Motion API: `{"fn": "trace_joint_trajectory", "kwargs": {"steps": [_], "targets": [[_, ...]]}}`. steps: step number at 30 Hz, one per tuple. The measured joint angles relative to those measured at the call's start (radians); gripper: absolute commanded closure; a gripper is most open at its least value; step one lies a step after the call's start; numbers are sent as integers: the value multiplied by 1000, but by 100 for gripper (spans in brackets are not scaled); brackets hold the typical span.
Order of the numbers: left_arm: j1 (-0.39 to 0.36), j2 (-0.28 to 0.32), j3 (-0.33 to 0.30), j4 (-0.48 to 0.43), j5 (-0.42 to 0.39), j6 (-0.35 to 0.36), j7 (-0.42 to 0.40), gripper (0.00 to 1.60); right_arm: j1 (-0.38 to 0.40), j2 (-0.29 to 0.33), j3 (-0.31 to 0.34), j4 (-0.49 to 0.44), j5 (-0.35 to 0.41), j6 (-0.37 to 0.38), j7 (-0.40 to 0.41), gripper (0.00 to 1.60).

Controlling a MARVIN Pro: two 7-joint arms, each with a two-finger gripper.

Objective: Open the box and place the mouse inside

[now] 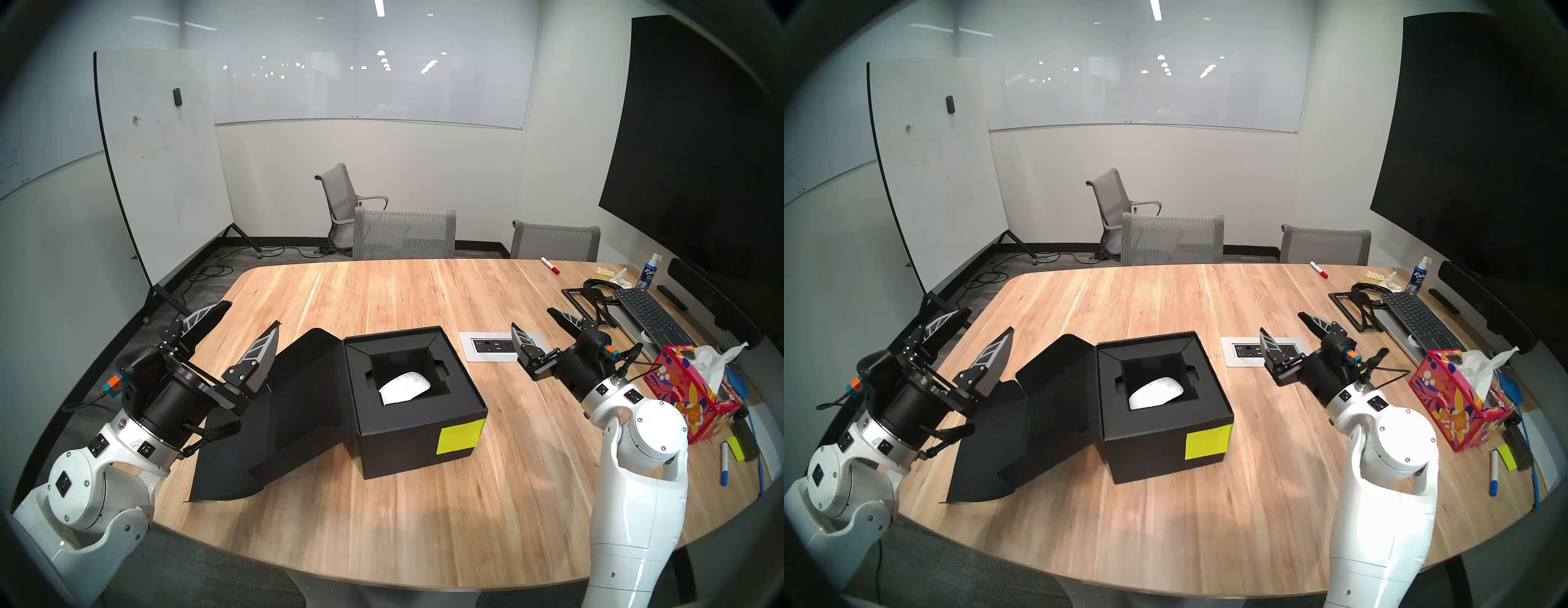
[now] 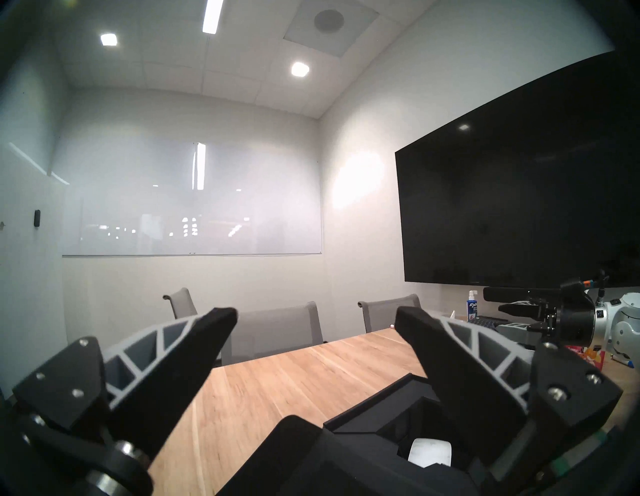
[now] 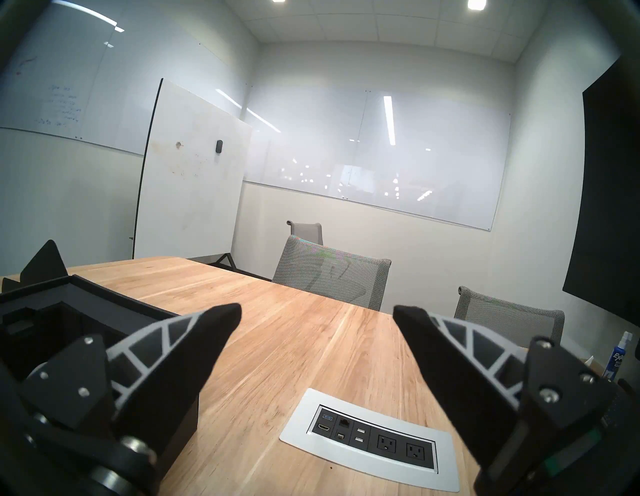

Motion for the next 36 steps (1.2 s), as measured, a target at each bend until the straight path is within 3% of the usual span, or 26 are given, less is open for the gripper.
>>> {"fn": "trace_joint_trajectory", "kwargs": {"steps": [11, 23, 36], "targets": [[129, -111, -164, -24, -54, 133, -91, 0, 0, 0, 0, 0, 1, 0, 0, 0], [227, -134, -313, -28, -124, 223, -256, 0, 0, 0, 0, -1, 1, 0, 4, 0], [308, -180, -358, -31, -64, 265, -324, 0, 0, 0, 0, -1, 1, -1, 7, 0]]}}
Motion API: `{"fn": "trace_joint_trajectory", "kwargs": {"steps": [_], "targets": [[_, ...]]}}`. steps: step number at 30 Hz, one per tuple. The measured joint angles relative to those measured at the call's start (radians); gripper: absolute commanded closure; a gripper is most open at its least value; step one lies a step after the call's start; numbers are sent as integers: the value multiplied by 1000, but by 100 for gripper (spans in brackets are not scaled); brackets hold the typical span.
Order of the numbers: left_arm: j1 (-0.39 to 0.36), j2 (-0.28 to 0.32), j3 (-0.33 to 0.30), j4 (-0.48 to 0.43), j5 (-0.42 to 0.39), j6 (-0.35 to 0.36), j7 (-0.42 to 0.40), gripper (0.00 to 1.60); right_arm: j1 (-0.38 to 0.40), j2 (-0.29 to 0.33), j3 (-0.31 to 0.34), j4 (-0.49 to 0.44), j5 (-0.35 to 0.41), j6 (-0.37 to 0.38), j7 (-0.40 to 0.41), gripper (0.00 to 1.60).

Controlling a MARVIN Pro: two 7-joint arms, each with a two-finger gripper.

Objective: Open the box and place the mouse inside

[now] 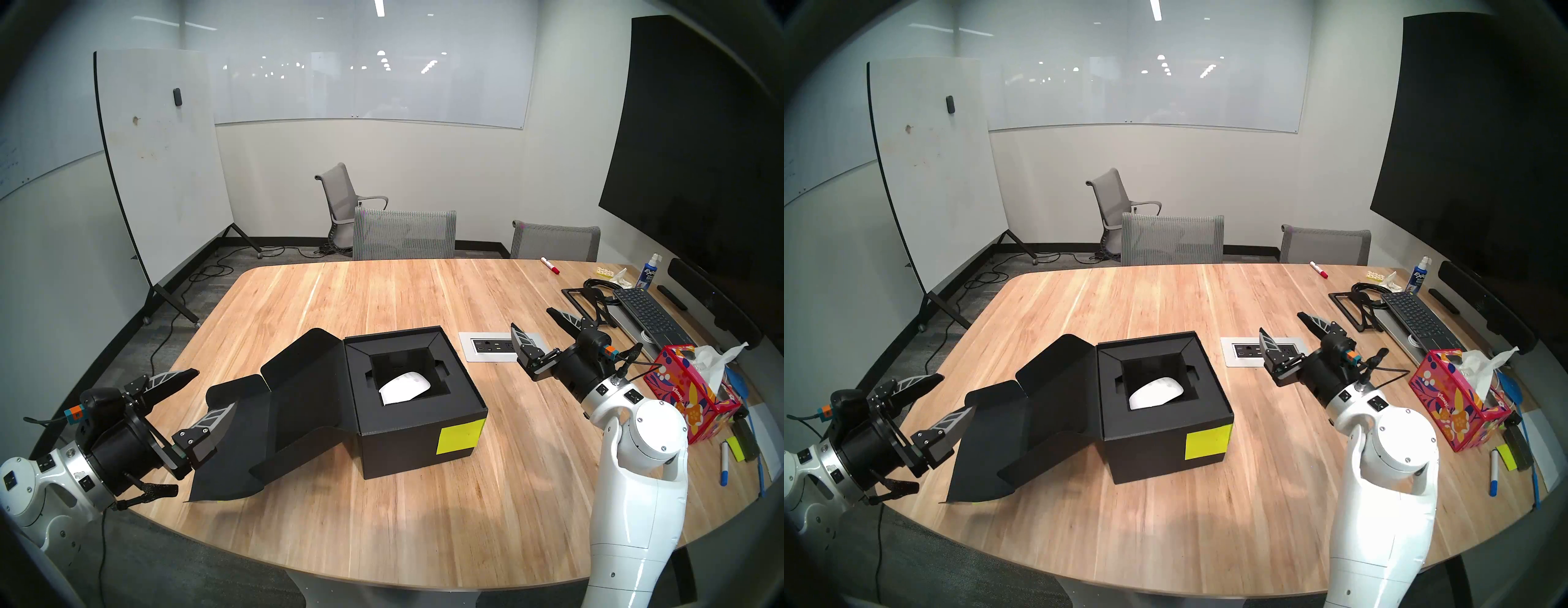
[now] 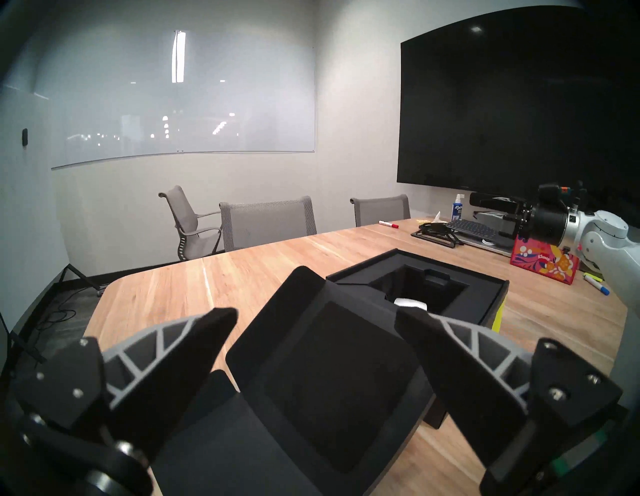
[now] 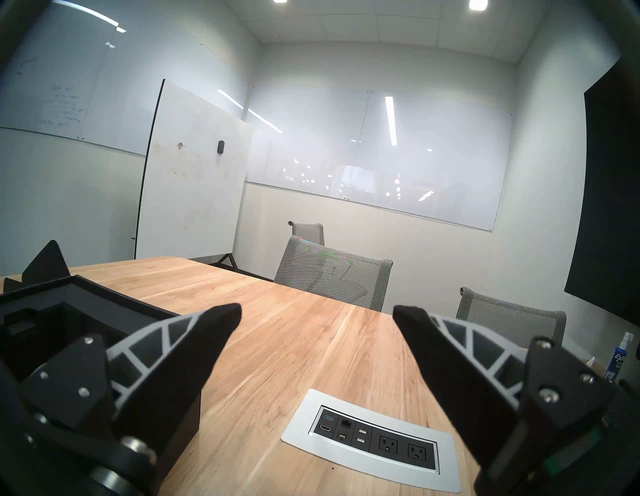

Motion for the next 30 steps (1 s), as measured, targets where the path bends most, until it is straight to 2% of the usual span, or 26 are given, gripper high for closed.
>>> {"fn": "trace_joint_trajectory", "kwargs": {"steps": [7, 15, 21, 30], "targets": [[33, -41, -13, 0, 46, -10, -14, 0, 0, 0, 0, 0, 0, 0, 1, 0], [51, -60, -35, 0, 72, -13, -44, 0, 0, 0, 0, 0, 0, 0, 2, 0], [60, -58, -58, 0, 89, -9, -73, 0, 0, 0, 0, 0, 0, 0, 3, 0], [71, -24, -118, -1, 146, -4, -150, 0, 0, 0, 0, 0, 0, 0, 3, 0]]}}
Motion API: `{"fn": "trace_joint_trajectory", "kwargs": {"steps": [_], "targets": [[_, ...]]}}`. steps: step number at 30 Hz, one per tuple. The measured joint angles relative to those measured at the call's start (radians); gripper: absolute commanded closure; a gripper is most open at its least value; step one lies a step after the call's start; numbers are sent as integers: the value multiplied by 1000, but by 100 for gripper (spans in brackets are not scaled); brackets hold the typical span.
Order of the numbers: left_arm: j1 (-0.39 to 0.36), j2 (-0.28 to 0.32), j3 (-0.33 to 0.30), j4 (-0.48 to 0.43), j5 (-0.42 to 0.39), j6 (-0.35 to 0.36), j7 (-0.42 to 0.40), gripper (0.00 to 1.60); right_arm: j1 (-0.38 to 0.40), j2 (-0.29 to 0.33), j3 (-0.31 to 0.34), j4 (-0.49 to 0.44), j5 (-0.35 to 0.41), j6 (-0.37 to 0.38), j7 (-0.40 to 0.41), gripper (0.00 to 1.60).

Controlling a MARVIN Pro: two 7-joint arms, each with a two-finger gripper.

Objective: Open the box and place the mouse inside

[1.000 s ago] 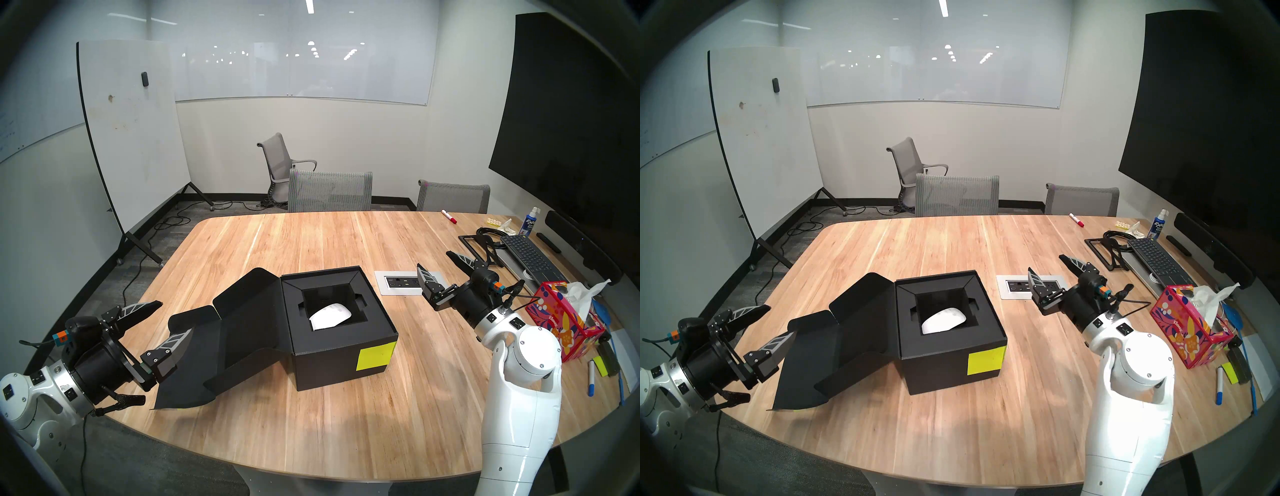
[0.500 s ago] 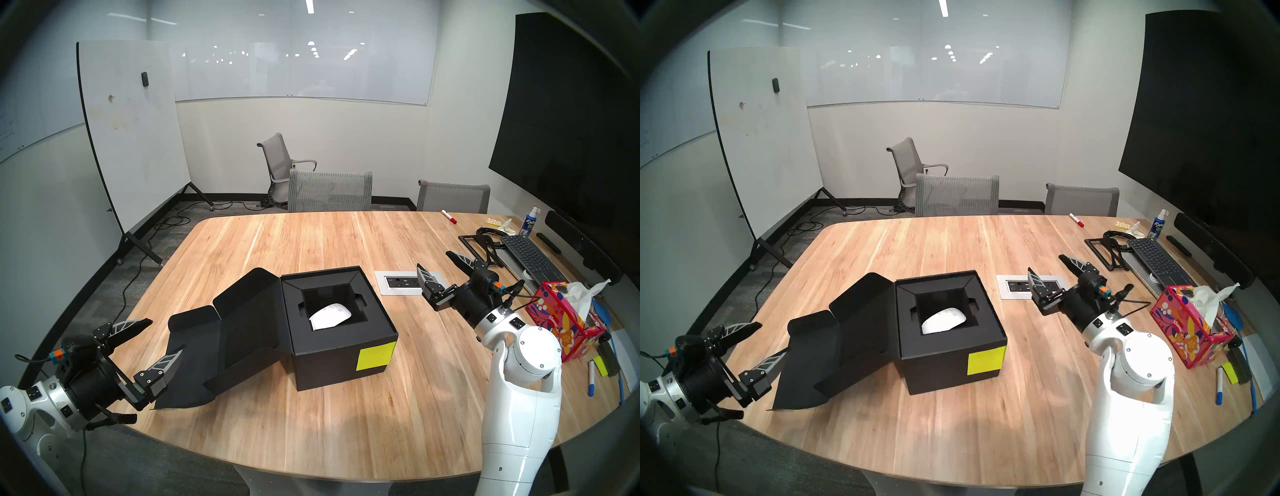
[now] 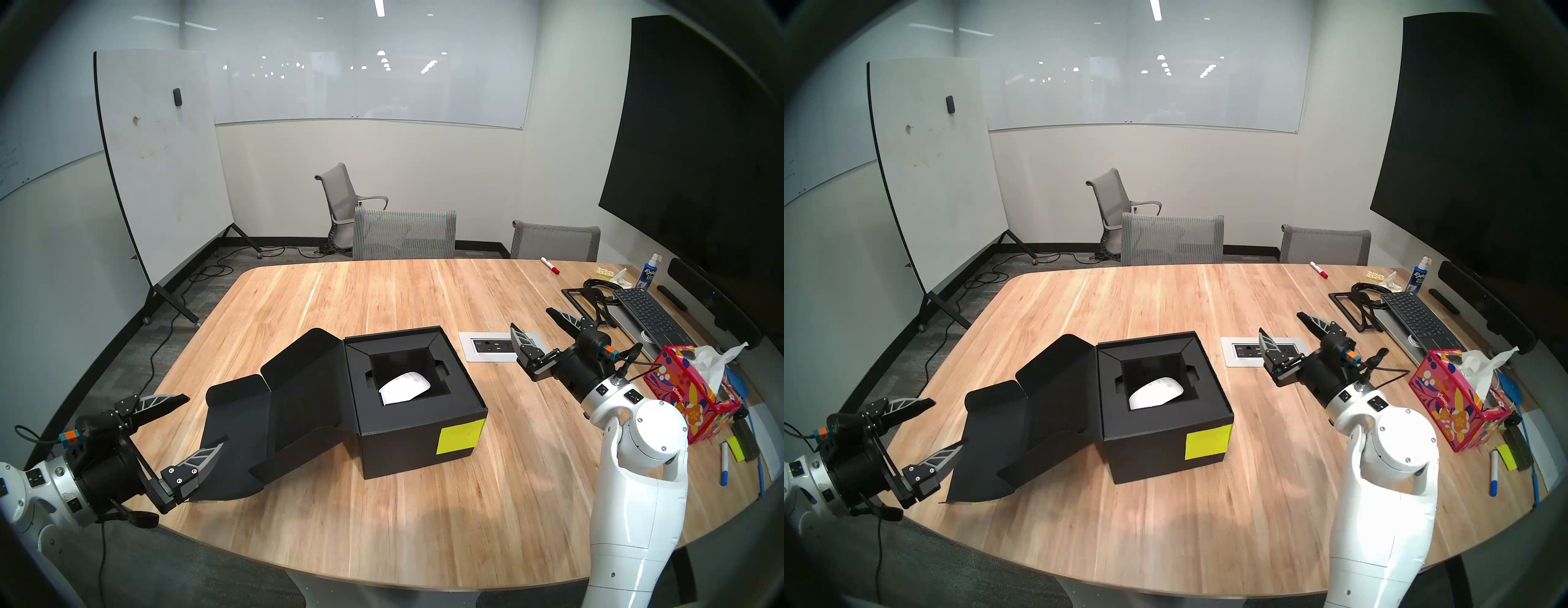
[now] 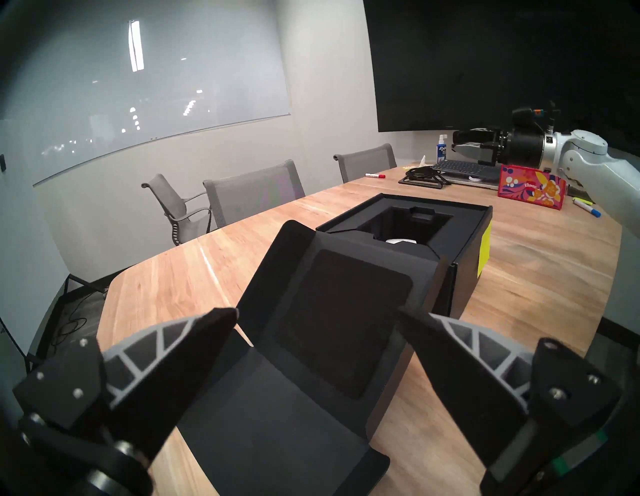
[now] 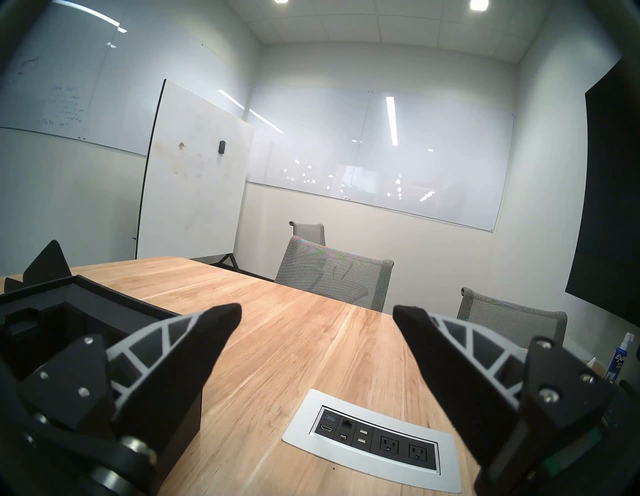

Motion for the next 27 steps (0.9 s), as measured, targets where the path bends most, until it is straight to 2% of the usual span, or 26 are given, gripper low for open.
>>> {"fn": "trace_joint_trajectory", "kwargs": {"steps": [7, 16, 22, 27], "targets": [[3, 33, -45, -1, 28, 22, -71, 0, 0, 0, 0, 0, 0, 0, 0, 0], [3, 72, -85, -3, 27, 54, -150, 0, 0, 0, 0, 0, 0, 0, 0, 0], [-1, 77, -89, -5, 30, 58, -162, 0, 0, 0, 0, 0, 0, 0, 0, 0], [-13, 45, -54, -5, 27, 55, -106, 0, 0, 0, 0, 0, 0, 0, 0, 0]]}}
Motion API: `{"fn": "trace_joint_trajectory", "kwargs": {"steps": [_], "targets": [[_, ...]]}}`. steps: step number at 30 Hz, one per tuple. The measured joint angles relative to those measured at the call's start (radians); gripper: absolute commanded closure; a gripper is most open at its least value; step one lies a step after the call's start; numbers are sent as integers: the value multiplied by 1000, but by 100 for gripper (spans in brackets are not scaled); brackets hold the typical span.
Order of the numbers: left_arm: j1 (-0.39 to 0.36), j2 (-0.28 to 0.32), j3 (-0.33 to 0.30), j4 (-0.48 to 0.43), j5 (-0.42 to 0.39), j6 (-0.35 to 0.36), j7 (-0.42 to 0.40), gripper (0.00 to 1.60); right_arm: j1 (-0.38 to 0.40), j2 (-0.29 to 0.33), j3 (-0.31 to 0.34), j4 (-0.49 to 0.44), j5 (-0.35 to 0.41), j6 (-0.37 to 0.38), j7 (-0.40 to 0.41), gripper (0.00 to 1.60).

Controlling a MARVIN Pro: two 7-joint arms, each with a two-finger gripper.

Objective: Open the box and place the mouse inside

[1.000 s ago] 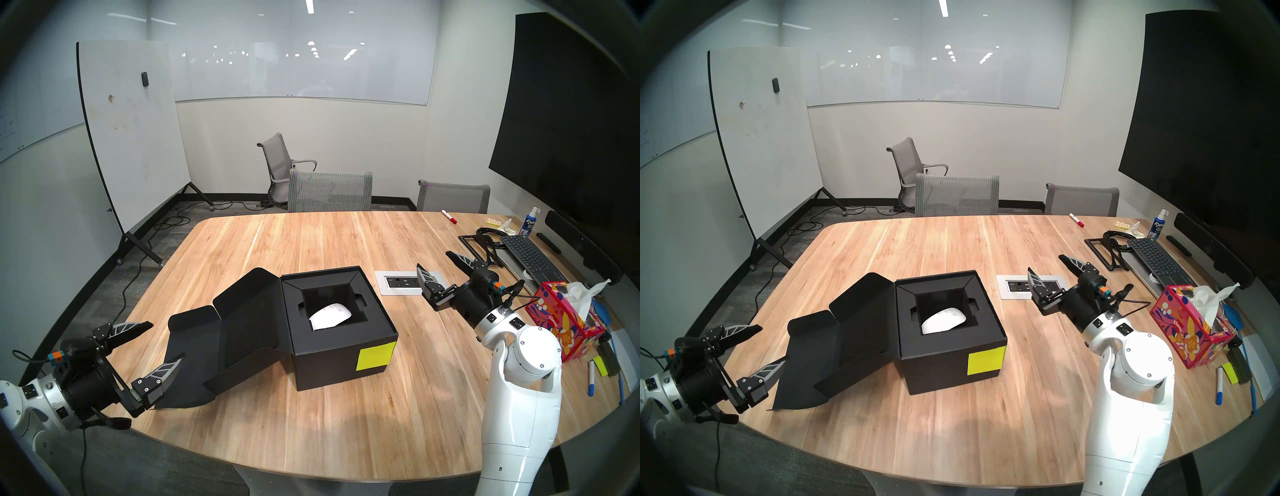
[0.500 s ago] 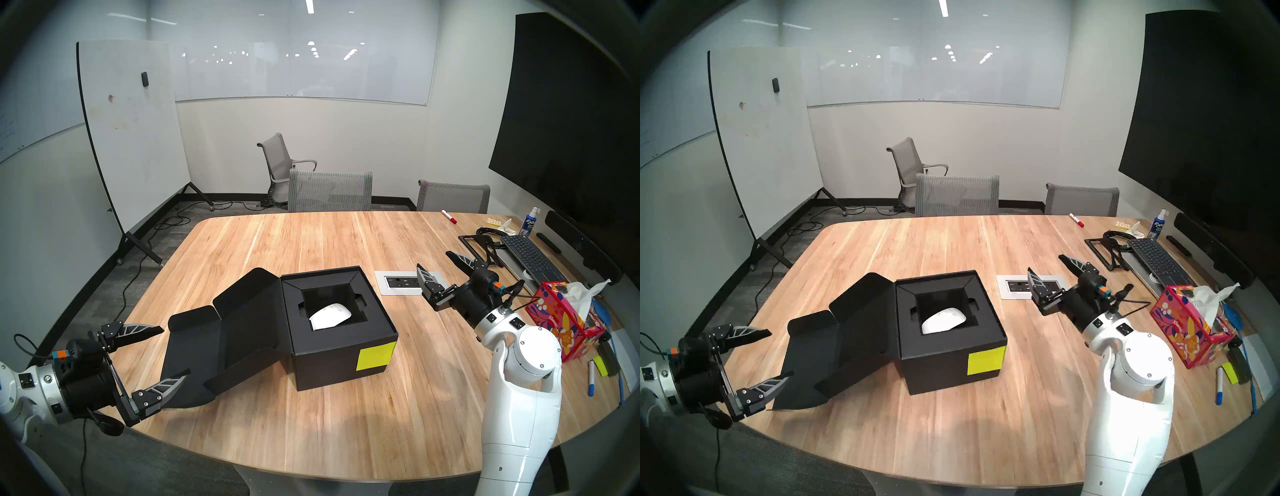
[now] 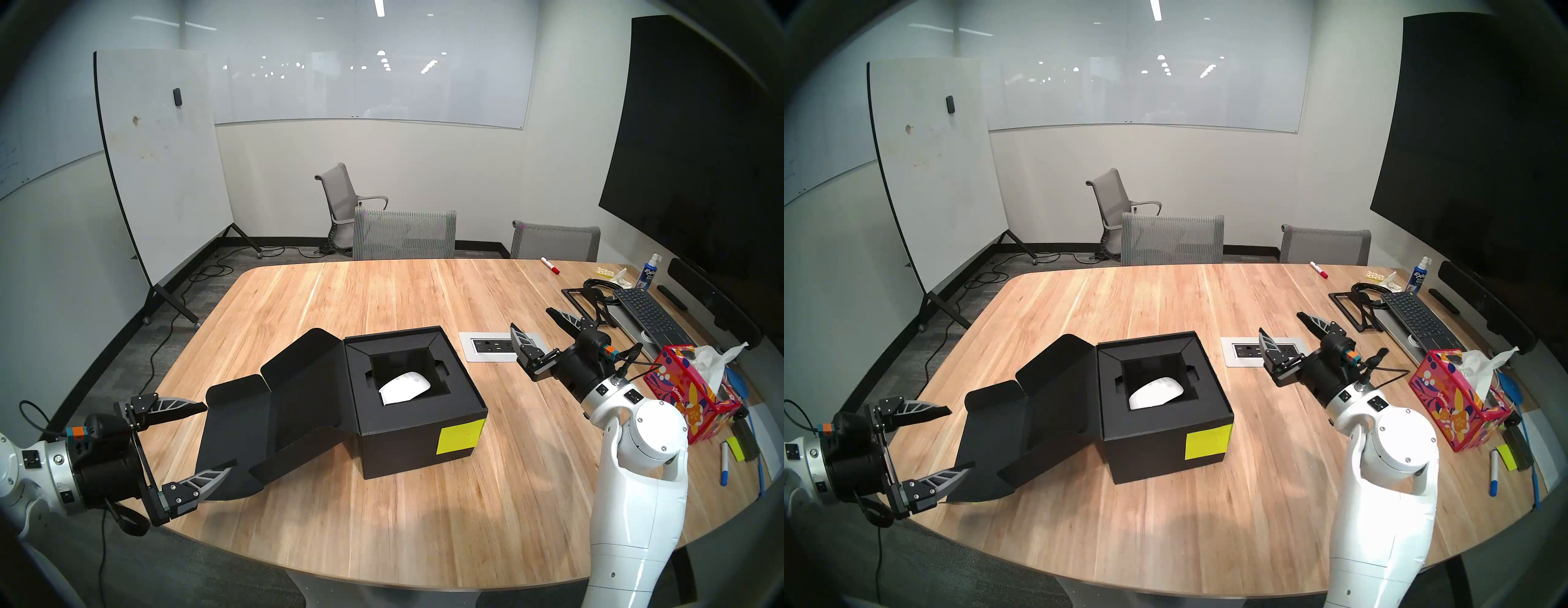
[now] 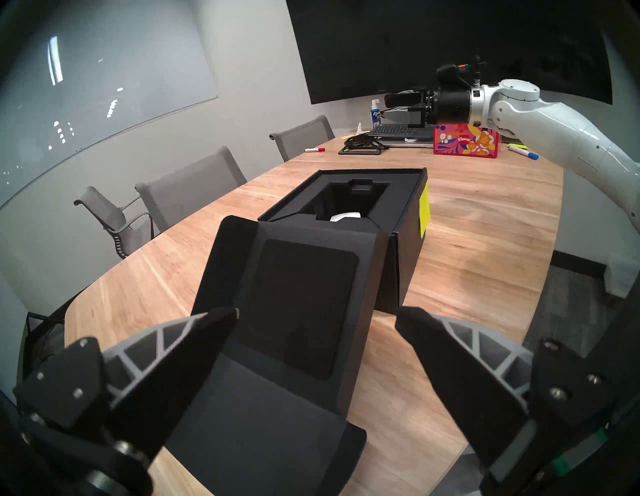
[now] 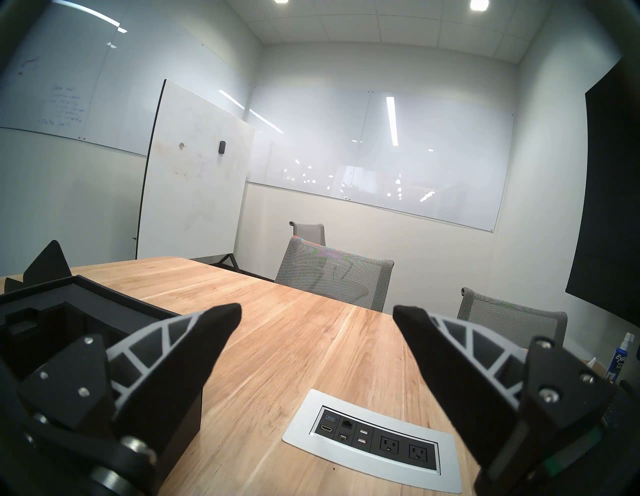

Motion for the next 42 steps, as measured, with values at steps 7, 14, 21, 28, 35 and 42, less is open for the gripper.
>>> {"fn": "trace_joint_trajectory", "kwargs": {"steps": [7, 14, 21, 28, 35, 42], "targets": [[-14, -35, 35, 0, -7, -7, 42, 0, 0, 0, 0, 0, 0, 0, 0, 0], [-22, -51, 42, 0, -7, -11, 54, 0, 0, 0, 0, 0, 0, 0, 0, 0], [-24, -59, 40, 0, -4, -11, 56, 0, 0, 0, 0, 0, 0, 0, 0, 0], [-2, -35, 24, 0, 95, 10, 22, 0, 0, 0, 0, 0, 0, 0, 0, 0], [9, -14, 21, 1, 281, 45, -16, 0, 0, 0, 0, 0, 0, 0, 0, 0], [14, 17, 50, 46, 465, 51, -60, 0, 0, 0, 0, 0, 0, 0, 1, 0]]}}
